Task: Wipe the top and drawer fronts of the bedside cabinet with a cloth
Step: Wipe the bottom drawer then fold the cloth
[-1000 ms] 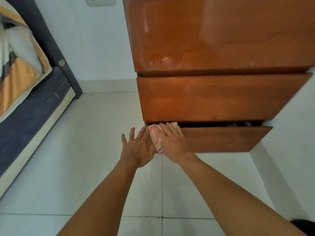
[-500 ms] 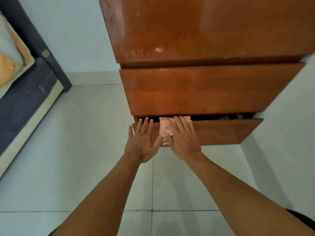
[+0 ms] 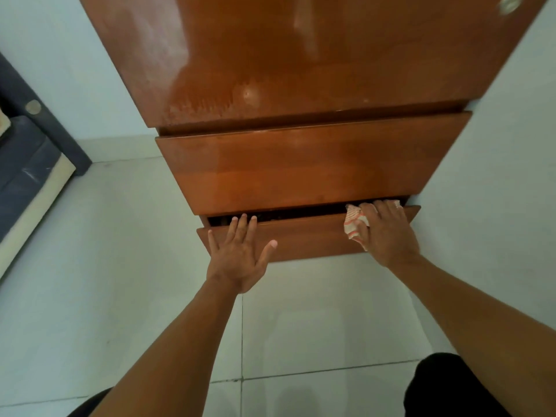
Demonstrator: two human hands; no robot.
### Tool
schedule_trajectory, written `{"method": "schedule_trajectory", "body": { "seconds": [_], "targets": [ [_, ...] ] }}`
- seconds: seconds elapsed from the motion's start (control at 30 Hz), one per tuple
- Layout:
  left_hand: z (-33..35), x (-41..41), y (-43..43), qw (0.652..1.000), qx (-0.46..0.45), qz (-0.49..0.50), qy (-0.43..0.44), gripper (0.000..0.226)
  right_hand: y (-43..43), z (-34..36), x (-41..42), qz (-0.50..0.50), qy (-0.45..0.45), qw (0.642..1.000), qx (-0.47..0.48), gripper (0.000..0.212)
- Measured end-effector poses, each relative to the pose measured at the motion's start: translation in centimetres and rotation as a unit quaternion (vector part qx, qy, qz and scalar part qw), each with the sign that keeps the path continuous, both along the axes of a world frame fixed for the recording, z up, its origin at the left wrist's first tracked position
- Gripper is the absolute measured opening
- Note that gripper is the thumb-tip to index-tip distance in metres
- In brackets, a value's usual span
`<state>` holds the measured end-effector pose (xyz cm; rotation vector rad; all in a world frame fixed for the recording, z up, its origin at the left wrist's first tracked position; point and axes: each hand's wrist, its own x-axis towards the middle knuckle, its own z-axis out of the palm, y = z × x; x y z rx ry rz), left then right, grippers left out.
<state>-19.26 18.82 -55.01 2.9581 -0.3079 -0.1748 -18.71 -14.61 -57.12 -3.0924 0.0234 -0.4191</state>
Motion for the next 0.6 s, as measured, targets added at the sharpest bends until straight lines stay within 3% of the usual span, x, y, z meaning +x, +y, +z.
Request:
{"method": "schedule_trajectory", "body": {
  "seconds": [0.37,0.6],
  "targets": [
    [-0.5,-0.3,1.8,0.999,0.032,0.025,-0.033,0.073,-5.2,-0.6,-0.1,0.010,-0.060,0.997,-0.043,0.032],
    [-0.9,-0.9,4.1,0.997,0.019,0.058,-0.057,0.086,-5.4,-1.0,0.3,0.006,-0.051,0.997,-0.059,0.029]
  ]
}}
